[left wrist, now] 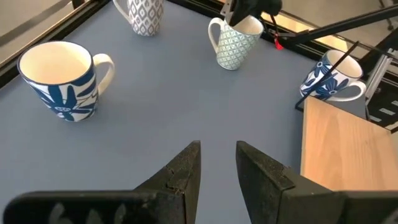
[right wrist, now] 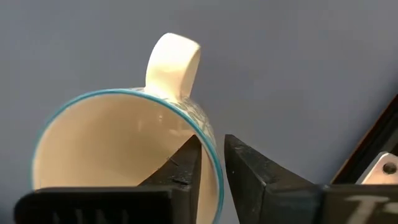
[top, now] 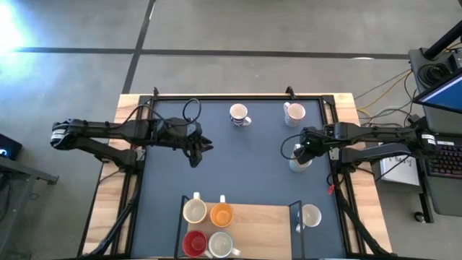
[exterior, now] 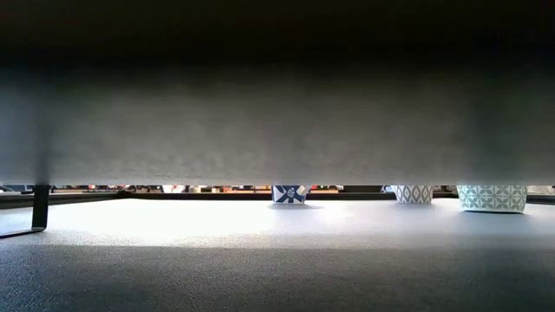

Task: Place coffee mugs
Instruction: Put the light blue patterned mug on the shelf

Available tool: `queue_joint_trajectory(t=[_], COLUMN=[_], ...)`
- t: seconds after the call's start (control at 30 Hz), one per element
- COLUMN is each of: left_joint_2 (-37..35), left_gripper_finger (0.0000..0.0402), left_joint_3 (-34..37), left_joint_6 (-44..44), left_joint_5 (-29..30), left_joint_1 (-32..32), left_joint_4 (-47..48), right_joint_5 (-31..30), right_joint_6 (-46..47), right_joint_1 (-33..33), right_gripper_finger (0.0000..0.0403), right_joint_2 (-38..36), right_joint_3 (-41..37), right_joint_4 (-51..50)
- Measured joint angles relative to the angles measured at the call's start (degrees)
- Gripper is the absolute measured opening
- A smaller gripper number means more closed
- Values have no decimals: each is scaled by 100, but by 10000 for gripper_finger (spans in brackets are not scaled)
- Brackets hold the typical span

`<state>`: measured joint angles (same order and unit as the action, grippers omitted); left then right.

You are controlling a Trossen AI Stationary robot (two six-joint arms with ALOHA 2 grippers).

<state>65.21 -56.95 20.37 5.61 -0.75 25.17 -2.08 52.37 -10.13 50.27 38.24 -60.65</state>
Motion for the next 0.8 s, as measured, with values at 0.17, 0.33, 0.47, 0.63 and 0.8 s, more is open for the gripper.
queue_joint_trajectory(t=[0.17,0.33,0.47,0.63,0.8], left_joint_2=[0,-2,-4,-7,-7], left_gripper_finger=[84,84,84,84,84], left_joint_3=[0,0,-2,-2,-2], left_joint_6=[-140,-248,-283,-282,-274], left_joint_5=[0,86,136,136,94], left_joint_1=[-2,-4,-4,-3,55], left_joint_4=[-13,-163,-227,-240,-240], right_joint_5=[-3,77,97,99,102], right_joint_6=[-589,-1517,-2577,-4186,-5935], right_joint_1=[0,-2,0,0,2], right_gripper_finger=[18,16,15,15,14], right_joint_2=[275,477,683,1224,1885], right_joint_3=[11,118,541,1163,1803], right_joint_4=[128,697,955,978,947])
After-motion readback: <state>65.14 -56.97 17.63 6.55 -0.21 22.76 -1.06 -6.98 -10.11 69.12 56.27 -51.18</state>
